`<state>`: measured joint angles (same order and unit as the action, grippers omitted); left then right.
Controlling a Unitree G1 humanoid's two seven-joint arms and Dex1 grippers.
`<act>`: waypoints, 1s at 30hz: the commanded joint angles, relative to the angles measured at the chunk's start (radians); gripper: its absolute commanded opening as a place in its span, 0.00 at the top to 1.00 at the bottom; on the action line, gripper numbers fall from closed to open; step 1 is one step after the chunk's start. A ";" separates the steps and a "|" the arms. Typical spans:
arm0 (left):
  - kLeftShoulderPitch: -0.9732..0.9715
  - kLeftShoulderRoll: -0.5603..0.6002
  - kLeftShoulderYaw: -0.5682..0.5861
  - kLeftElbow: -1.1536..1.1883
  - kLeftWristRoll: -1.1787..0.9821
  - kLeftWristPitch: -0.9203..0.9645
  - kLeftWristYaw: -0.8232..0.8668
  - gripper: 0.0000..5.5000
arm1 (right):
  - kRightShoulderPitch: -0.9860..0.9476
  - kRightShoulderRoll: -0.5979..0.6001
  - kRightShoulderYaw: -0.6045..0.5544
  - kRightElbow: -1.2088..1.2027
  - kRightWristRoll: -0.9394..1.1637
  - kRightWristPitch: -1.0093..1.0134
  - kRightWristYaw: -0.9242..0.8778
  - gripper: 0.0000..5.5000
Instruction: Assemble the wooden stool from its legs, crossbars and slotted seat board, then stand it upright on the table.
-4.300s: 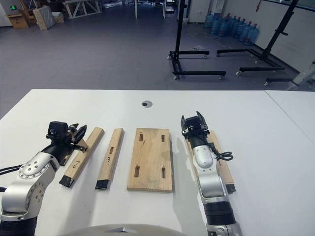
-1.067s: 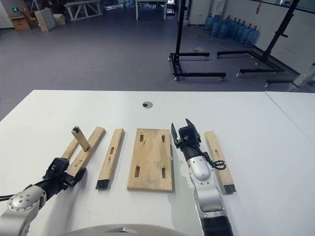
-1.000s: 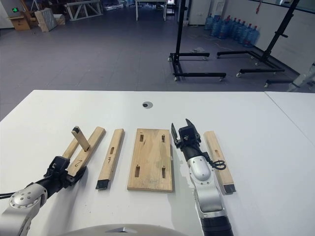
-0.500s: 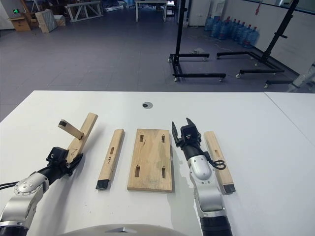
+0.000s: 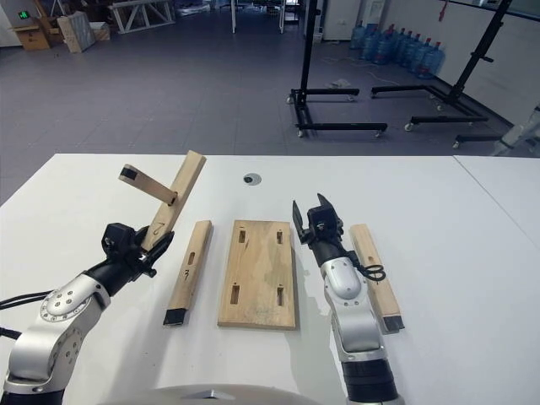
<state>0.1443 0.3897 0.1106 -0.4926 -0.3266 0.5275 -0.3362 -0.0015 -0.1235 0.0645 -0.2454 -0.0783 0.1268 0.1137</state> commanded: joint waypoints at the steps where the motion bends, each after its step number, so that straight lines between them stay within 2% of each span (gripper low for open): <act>1: -0.100 -0.036 0.007 0.001 -0.058 0.020 -0.001 0.63 | -0.042 -0.004 -0.022 0.021 0.019 -0.009 0.004 0.49; 3: -0.172 -0.069 -0.011 0.063 -0.114 0.027 -0.046 0.63 | -0.088 0.012 -0.065 0.027 0.101 0.004 0.028 0.49; 6: -0.268 -0.111 -0.033 0.179 -0.272 0.090 -0.187 0.63 | -0.178 0.034 -0.159 -0.001 0.437 0.125 0.177 0.49; 11: -0.353 -0.136 -0.021 0.328 -0.524 0.217 -0.421 0.63 | -0.300 -0.029 -0.329 0.036 1.049 0.393 0.451 0.49; 13: -0.396 -0.137 -0.009 0.391 -0.607 0.264 -0.504 0.63 | -0.335 -0.033 -0.351 0.083 1.171 0.462 0.493 0.49; 17: -0.457 -0.124 -0.012 0.459 -0.693 0.330 -0.626 0.63 | -0.378 -0.031 -0.309 0.121 1.279 0.563 0.572 0.37; 19: -0.471 -0.119 -0.027 0.475 -0.694 0.338 -0.664 0.63 | -0.396 -0.033 -0.280 0.136 1.263 0.576 0.592 0.29; 29: -0.466 -0.108 -0.107 0.505 -0.592 0.288 -0.744 0.63 | -0.444 -0.068 -0.247 0.180 1.235 0.626 0.615 0.28; 30: -0.464 -0.108 -0.107 0.508 -0.586 0.283 -0.746 0.63 | -0.448 -0.073 -0.246 0.190 1.231 0.634 0.612 0.32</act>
<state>-0.3181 0.2701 0.0054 0.0096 -0.9281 0.8316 -1.0694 -0.4254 -0.1806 -0.1844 -0.0724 1.1596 0.7410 0.7280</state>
